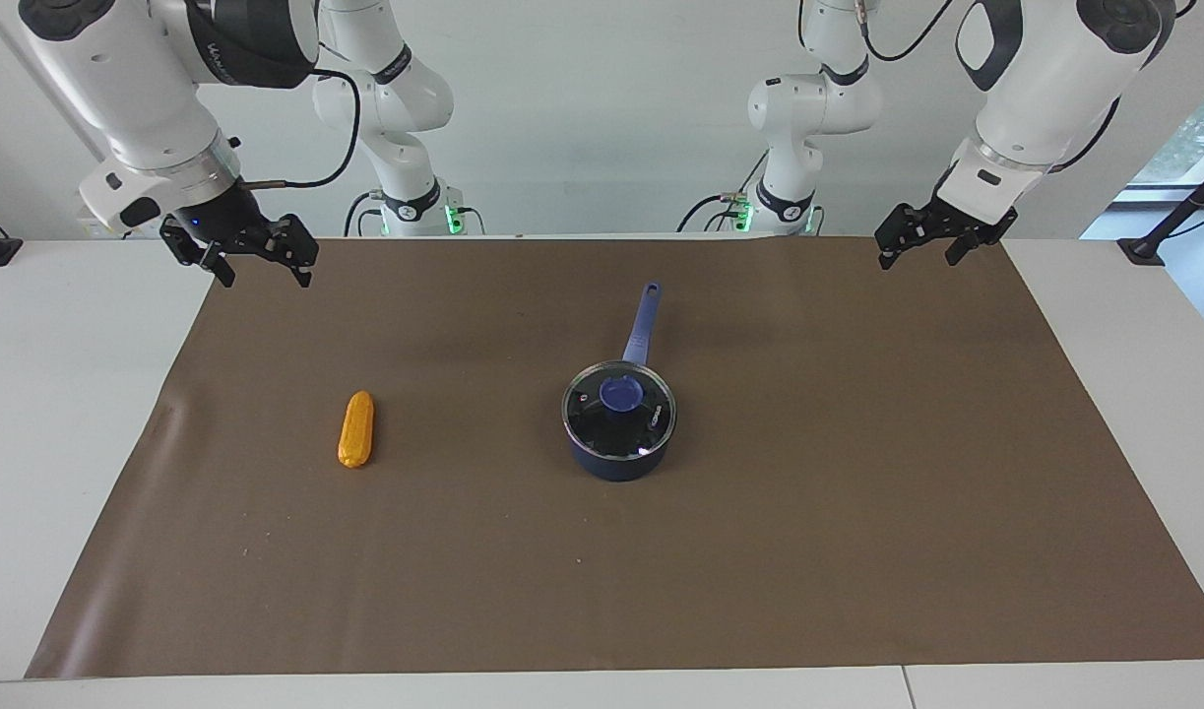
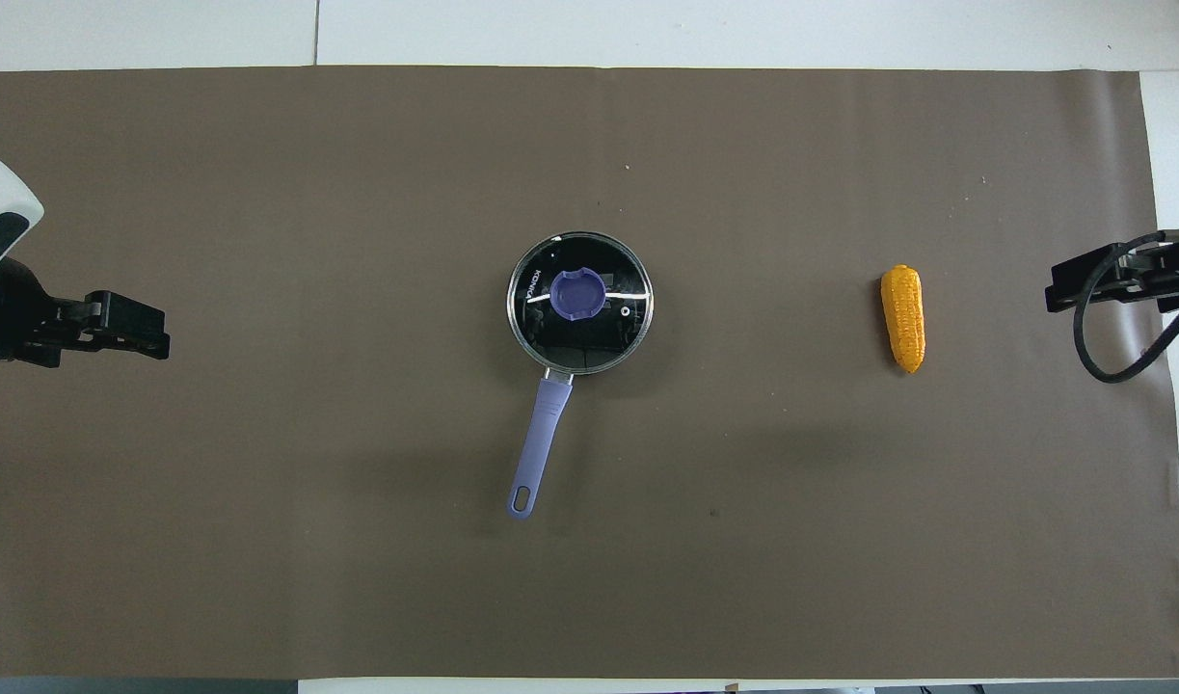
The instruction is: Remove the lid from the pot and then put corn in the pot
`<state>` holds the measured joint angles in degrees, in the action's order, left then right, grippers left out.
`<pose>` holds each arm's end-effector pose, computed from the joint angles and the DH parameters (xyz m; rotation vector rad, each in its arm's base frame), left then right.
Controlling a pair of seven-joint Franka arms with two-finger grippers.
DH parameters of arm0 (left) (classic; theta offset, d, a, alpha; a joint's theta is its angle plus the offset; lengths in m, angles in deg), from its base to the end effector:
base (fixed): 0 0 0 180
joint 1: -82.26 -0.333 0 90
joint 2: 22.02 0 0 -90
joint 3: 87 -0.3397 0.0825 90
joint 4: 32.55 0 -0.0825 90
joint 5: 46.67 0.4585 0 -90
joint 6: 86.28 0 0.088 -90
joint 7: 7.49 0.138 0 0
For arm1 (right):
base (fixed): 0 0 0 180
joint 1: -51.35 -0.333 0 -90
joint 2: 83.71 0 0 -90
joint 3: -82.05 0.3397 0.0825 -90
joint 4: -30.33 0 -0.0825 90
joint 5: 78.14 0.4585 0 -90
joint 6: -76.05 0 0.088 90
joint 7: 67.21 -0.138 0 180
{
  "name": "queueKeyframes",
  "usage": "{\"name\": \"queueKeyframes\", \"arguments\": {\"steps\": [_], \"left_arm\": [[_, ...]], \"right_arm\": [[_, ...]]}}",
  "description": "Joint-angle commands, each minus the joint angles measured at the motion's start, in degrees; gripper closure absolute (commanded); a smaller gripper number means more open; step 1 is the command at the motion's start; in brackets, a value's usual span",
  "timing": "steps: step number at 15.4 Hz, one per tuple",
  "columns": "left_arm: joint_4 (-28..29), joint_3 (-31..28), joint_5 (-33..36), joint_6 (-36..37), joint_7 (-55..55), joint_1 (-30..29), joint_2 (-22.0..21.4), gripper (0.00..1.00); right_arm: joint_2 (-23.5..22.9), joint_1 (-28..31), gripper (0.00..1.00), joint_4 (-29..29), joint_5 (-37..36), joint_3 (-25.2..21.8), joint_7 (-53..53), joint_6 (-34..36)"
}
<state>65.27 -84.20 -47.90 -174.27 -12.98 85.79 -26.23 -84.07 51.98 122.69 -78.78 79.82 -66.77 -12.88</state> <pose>0.5902 -0.0693 0.5853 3.1299 -0.0220 -0.1558 0.6244 -0.0327 0.5893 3.1297 -0.0659 -0.1040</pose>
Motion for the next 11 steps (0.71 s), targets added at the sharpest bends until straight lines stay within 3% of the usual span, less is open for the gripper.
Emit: {"name": "queueKeyframes", "arguments": {"steps": [1,4,8,11], "left_arm": [[0.44,0.54,-0.79,-4.1,-0.75,1.82,0.08,0.0],[-2.61,0.55,-3.15,-5.08,-7.47,9.54,5.15,0.0],[-23.24,0.28,-4.48,-2.37,-19.77,20.0,24.73,0.0],[-28.64,-0.07,-4.48,-3.94,-24.3,25.37,31.53,0.0]], "right_arm": [[0.54,1.48,0.0,0.9,0.99,0.13,3.85,-1.41],[0.63,0.87,0.0,1.86,1.26,0.3,4.65,-4.31],[3.89,-1.51,0.0,19.93,1.17,0.92,3.69,-25.19],[0.91,-1.25,0.0,23.74,1.26,0.92,0.71,-30.41]]}}
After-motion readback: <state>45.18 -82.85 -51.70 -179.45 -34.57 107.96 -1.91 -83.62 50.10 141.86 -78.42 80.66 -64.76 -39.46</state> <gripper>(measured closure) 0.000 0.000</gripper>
